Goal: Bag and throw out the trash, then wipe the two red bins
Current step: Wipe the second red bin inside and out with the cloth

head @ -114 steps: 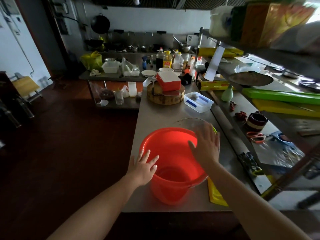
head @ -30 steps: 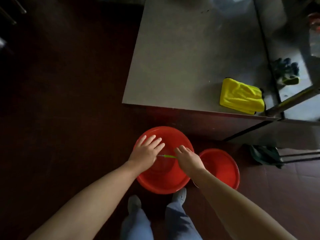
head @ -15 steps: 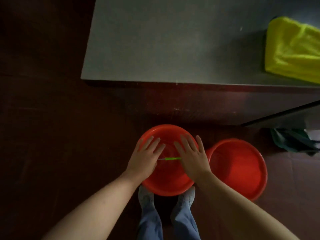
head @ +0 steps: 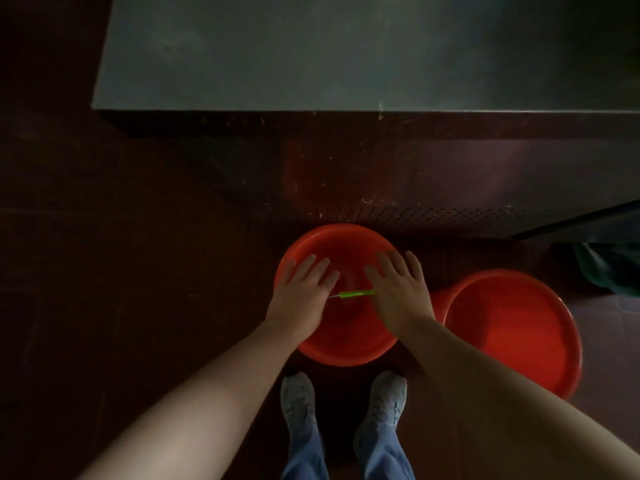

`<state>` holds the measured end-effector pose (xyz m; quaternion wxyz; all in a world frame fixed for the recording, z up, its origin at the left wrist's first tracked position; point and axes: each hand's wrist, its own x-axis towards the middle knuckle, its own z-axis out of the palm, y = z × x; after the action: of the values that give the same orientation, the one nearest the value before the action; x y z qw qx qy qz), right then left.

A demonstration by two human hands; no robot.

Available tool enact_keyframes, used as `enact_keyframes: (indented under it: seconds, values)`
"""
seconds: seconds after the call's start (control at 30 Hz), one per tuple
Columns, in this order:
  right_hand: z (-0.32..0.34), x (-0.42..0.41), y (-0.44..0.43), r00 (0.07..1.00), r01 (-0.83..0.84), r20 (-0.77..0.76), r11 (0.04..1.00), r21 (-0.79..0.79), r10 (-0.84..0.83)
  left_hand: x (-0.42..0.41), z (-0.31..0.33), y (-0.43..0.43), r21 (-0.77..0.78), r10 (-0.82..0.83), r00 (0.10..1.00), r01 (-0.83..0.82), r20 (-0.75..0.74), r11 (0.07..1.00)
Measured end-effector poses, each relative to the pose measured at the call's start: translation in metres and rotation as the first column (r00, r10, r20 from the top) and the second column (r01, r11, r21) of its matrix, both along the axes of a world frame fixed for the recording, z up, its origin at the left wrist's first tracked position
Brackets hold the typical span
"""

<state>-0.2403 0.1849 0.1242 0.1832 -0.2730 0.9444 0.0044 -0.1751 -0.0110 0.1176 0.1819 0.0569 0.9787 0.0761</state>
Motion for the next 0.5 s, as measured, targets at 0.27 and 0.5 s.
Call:
enact_keyframes:
  seconds: [0.27,0.5]
  values:
    - [-0.032,0.010,-0.001,0.999,0.041,0.035,0.998,-0.042,-0.039,0.005,-0.033,-0.002,0.089,0.071,0.995,-0.077,0.069,0.993]
    - [-0.036,0.072,0.027,0.976,0.037,0.214,0.999,-0.001,-0.036,0.070,-0.031,0.013,0.206,0.030,0.950,-0.098,0.309,0.974]
